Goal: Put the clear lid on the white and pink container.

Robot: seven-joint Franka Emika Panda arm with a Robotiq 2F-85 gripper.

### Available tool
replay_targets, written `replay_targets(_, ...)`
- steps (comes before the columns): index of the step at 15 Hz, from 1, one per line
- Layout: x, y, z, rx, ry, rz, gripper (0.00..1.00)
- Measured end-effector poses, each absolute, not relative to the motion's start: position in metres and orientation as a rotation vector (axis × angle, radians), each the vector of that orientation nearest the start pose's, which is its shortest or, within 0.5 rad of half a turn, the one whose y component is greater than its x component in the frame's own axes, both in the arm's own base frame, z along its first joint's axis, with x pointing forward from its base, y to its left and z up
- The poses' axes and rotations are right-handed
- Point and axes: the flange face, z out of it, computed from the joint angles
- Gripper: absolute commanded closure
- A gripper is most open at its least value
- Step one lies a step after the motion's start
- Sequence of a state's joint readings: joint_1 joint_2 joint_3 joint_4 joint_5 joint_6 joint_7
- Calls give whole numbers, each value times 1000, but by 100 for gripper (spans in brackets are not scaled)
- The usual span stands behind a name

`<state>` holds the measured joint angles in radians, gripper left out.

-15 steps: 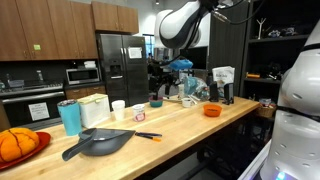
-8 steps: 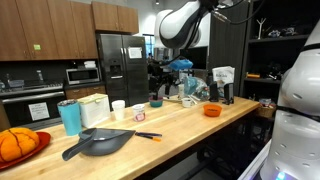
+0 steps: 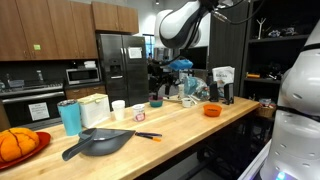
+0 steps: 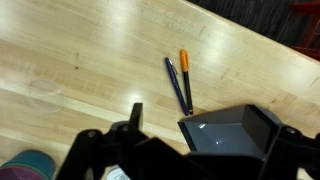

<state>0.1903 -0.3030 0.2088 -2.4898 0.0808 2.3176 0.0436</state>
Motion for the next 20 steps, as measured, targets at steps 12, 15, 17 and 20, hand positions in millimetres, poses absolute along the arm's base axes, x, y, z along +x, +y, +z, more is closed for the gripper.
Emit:
replay_targets(12, 446, 55, 407, -3069, -320, -213, 0)
replay_targets(15, 457, 17, 404, -3061, -347, -209, 0)
replay_targets(17, 466, 1, 402, -3057, -397, -200, 0)
replay_targets(20, 484, -13, 397, -3076, -505, -135, 0)
